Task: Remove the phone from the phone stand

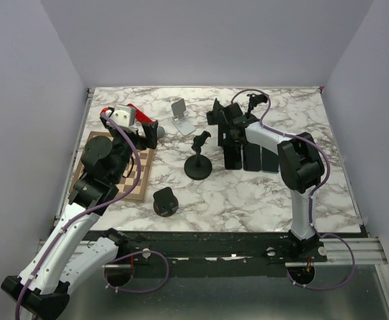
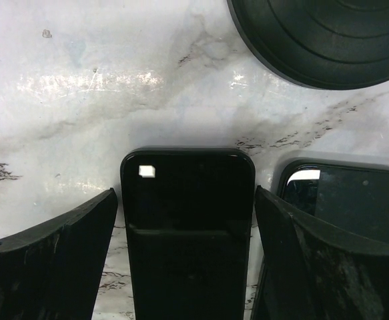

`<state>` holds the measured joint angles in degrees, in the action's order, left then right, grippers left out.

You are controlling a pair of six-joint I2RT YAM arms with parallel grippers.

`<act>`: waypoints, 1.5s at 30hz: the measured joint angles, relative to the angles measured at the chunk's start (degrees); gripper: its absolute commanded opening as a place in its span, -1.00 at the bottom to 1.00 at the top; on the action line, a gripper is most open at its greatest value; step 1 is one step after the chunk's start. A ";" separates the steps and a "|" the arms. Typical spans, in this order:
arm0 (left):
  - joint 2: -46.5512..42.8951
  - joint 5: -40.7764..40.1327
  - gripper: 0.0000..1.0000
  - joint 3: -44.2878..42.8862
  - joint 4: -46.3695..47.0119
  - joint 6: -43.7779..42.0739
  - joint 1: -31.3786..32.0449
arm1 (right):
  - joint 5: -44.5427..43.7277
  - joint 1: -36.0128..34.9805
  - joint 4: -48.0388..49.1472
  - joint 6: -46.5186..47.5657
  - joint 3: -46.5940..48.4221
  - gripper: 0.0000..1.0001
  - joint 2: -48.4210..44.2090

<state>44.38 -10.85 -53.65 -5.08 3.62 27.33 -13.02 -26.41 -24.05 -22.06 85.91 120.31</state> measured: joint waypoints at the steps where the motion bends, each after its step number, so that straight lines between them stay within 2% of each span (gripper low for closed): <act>1: 0.02 0.00 0.79 0.00 0.00 0.04 -0.02 | -0.02 -0.04 0.24 0.11 -0.13 0.83 -0.07; 15: 0.74 0.22 0.79 0.00 -0.26 0.57 -0.39 | -0.20 -0.13 3.04 1.33 -2.54 0.84 -1.42; 23: 0.74 0.24 0.79 0.00 -0.24 0.74 -0.39 | 0.04 -0.13 4.07 2.69 -9.97 0.84 -8.90; 30: 0.94 0.24 0.78 0.00 -0.24 0.94 -0.39 | 1.55 -0.11 8.15 3.13 -16.55 0.86 -25.68; 32: 0.94 0.24 0.78 0.00 -0.22 0.98 -0.39 | 2.19 -0.11 11.04 3.10 -19.47 0.87 -31.50; 34: 0.94 0.24 0.78 0.00 -0.22 1.16 -0.39 | 2.69 -0.11 13.70 3.08 -22.67 0.99 -37.18; 40: 0.48 0.22 0.78 0.00 -0.17 1.62 -0.39 | 3.28 -0.11 24.63 3.10 -34.03 1.00 -55.39; 45: -1.09 0.17 0.77 0.70 0.70 1.84 -0.39 | 3.28 -0.11 31.95 3.10 -39.08 0.99 -65.64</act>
<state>43.29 -10.68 -52.95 -4.38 5.45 26.94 -9.74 -26.52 7.90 -18.96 46.83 54.68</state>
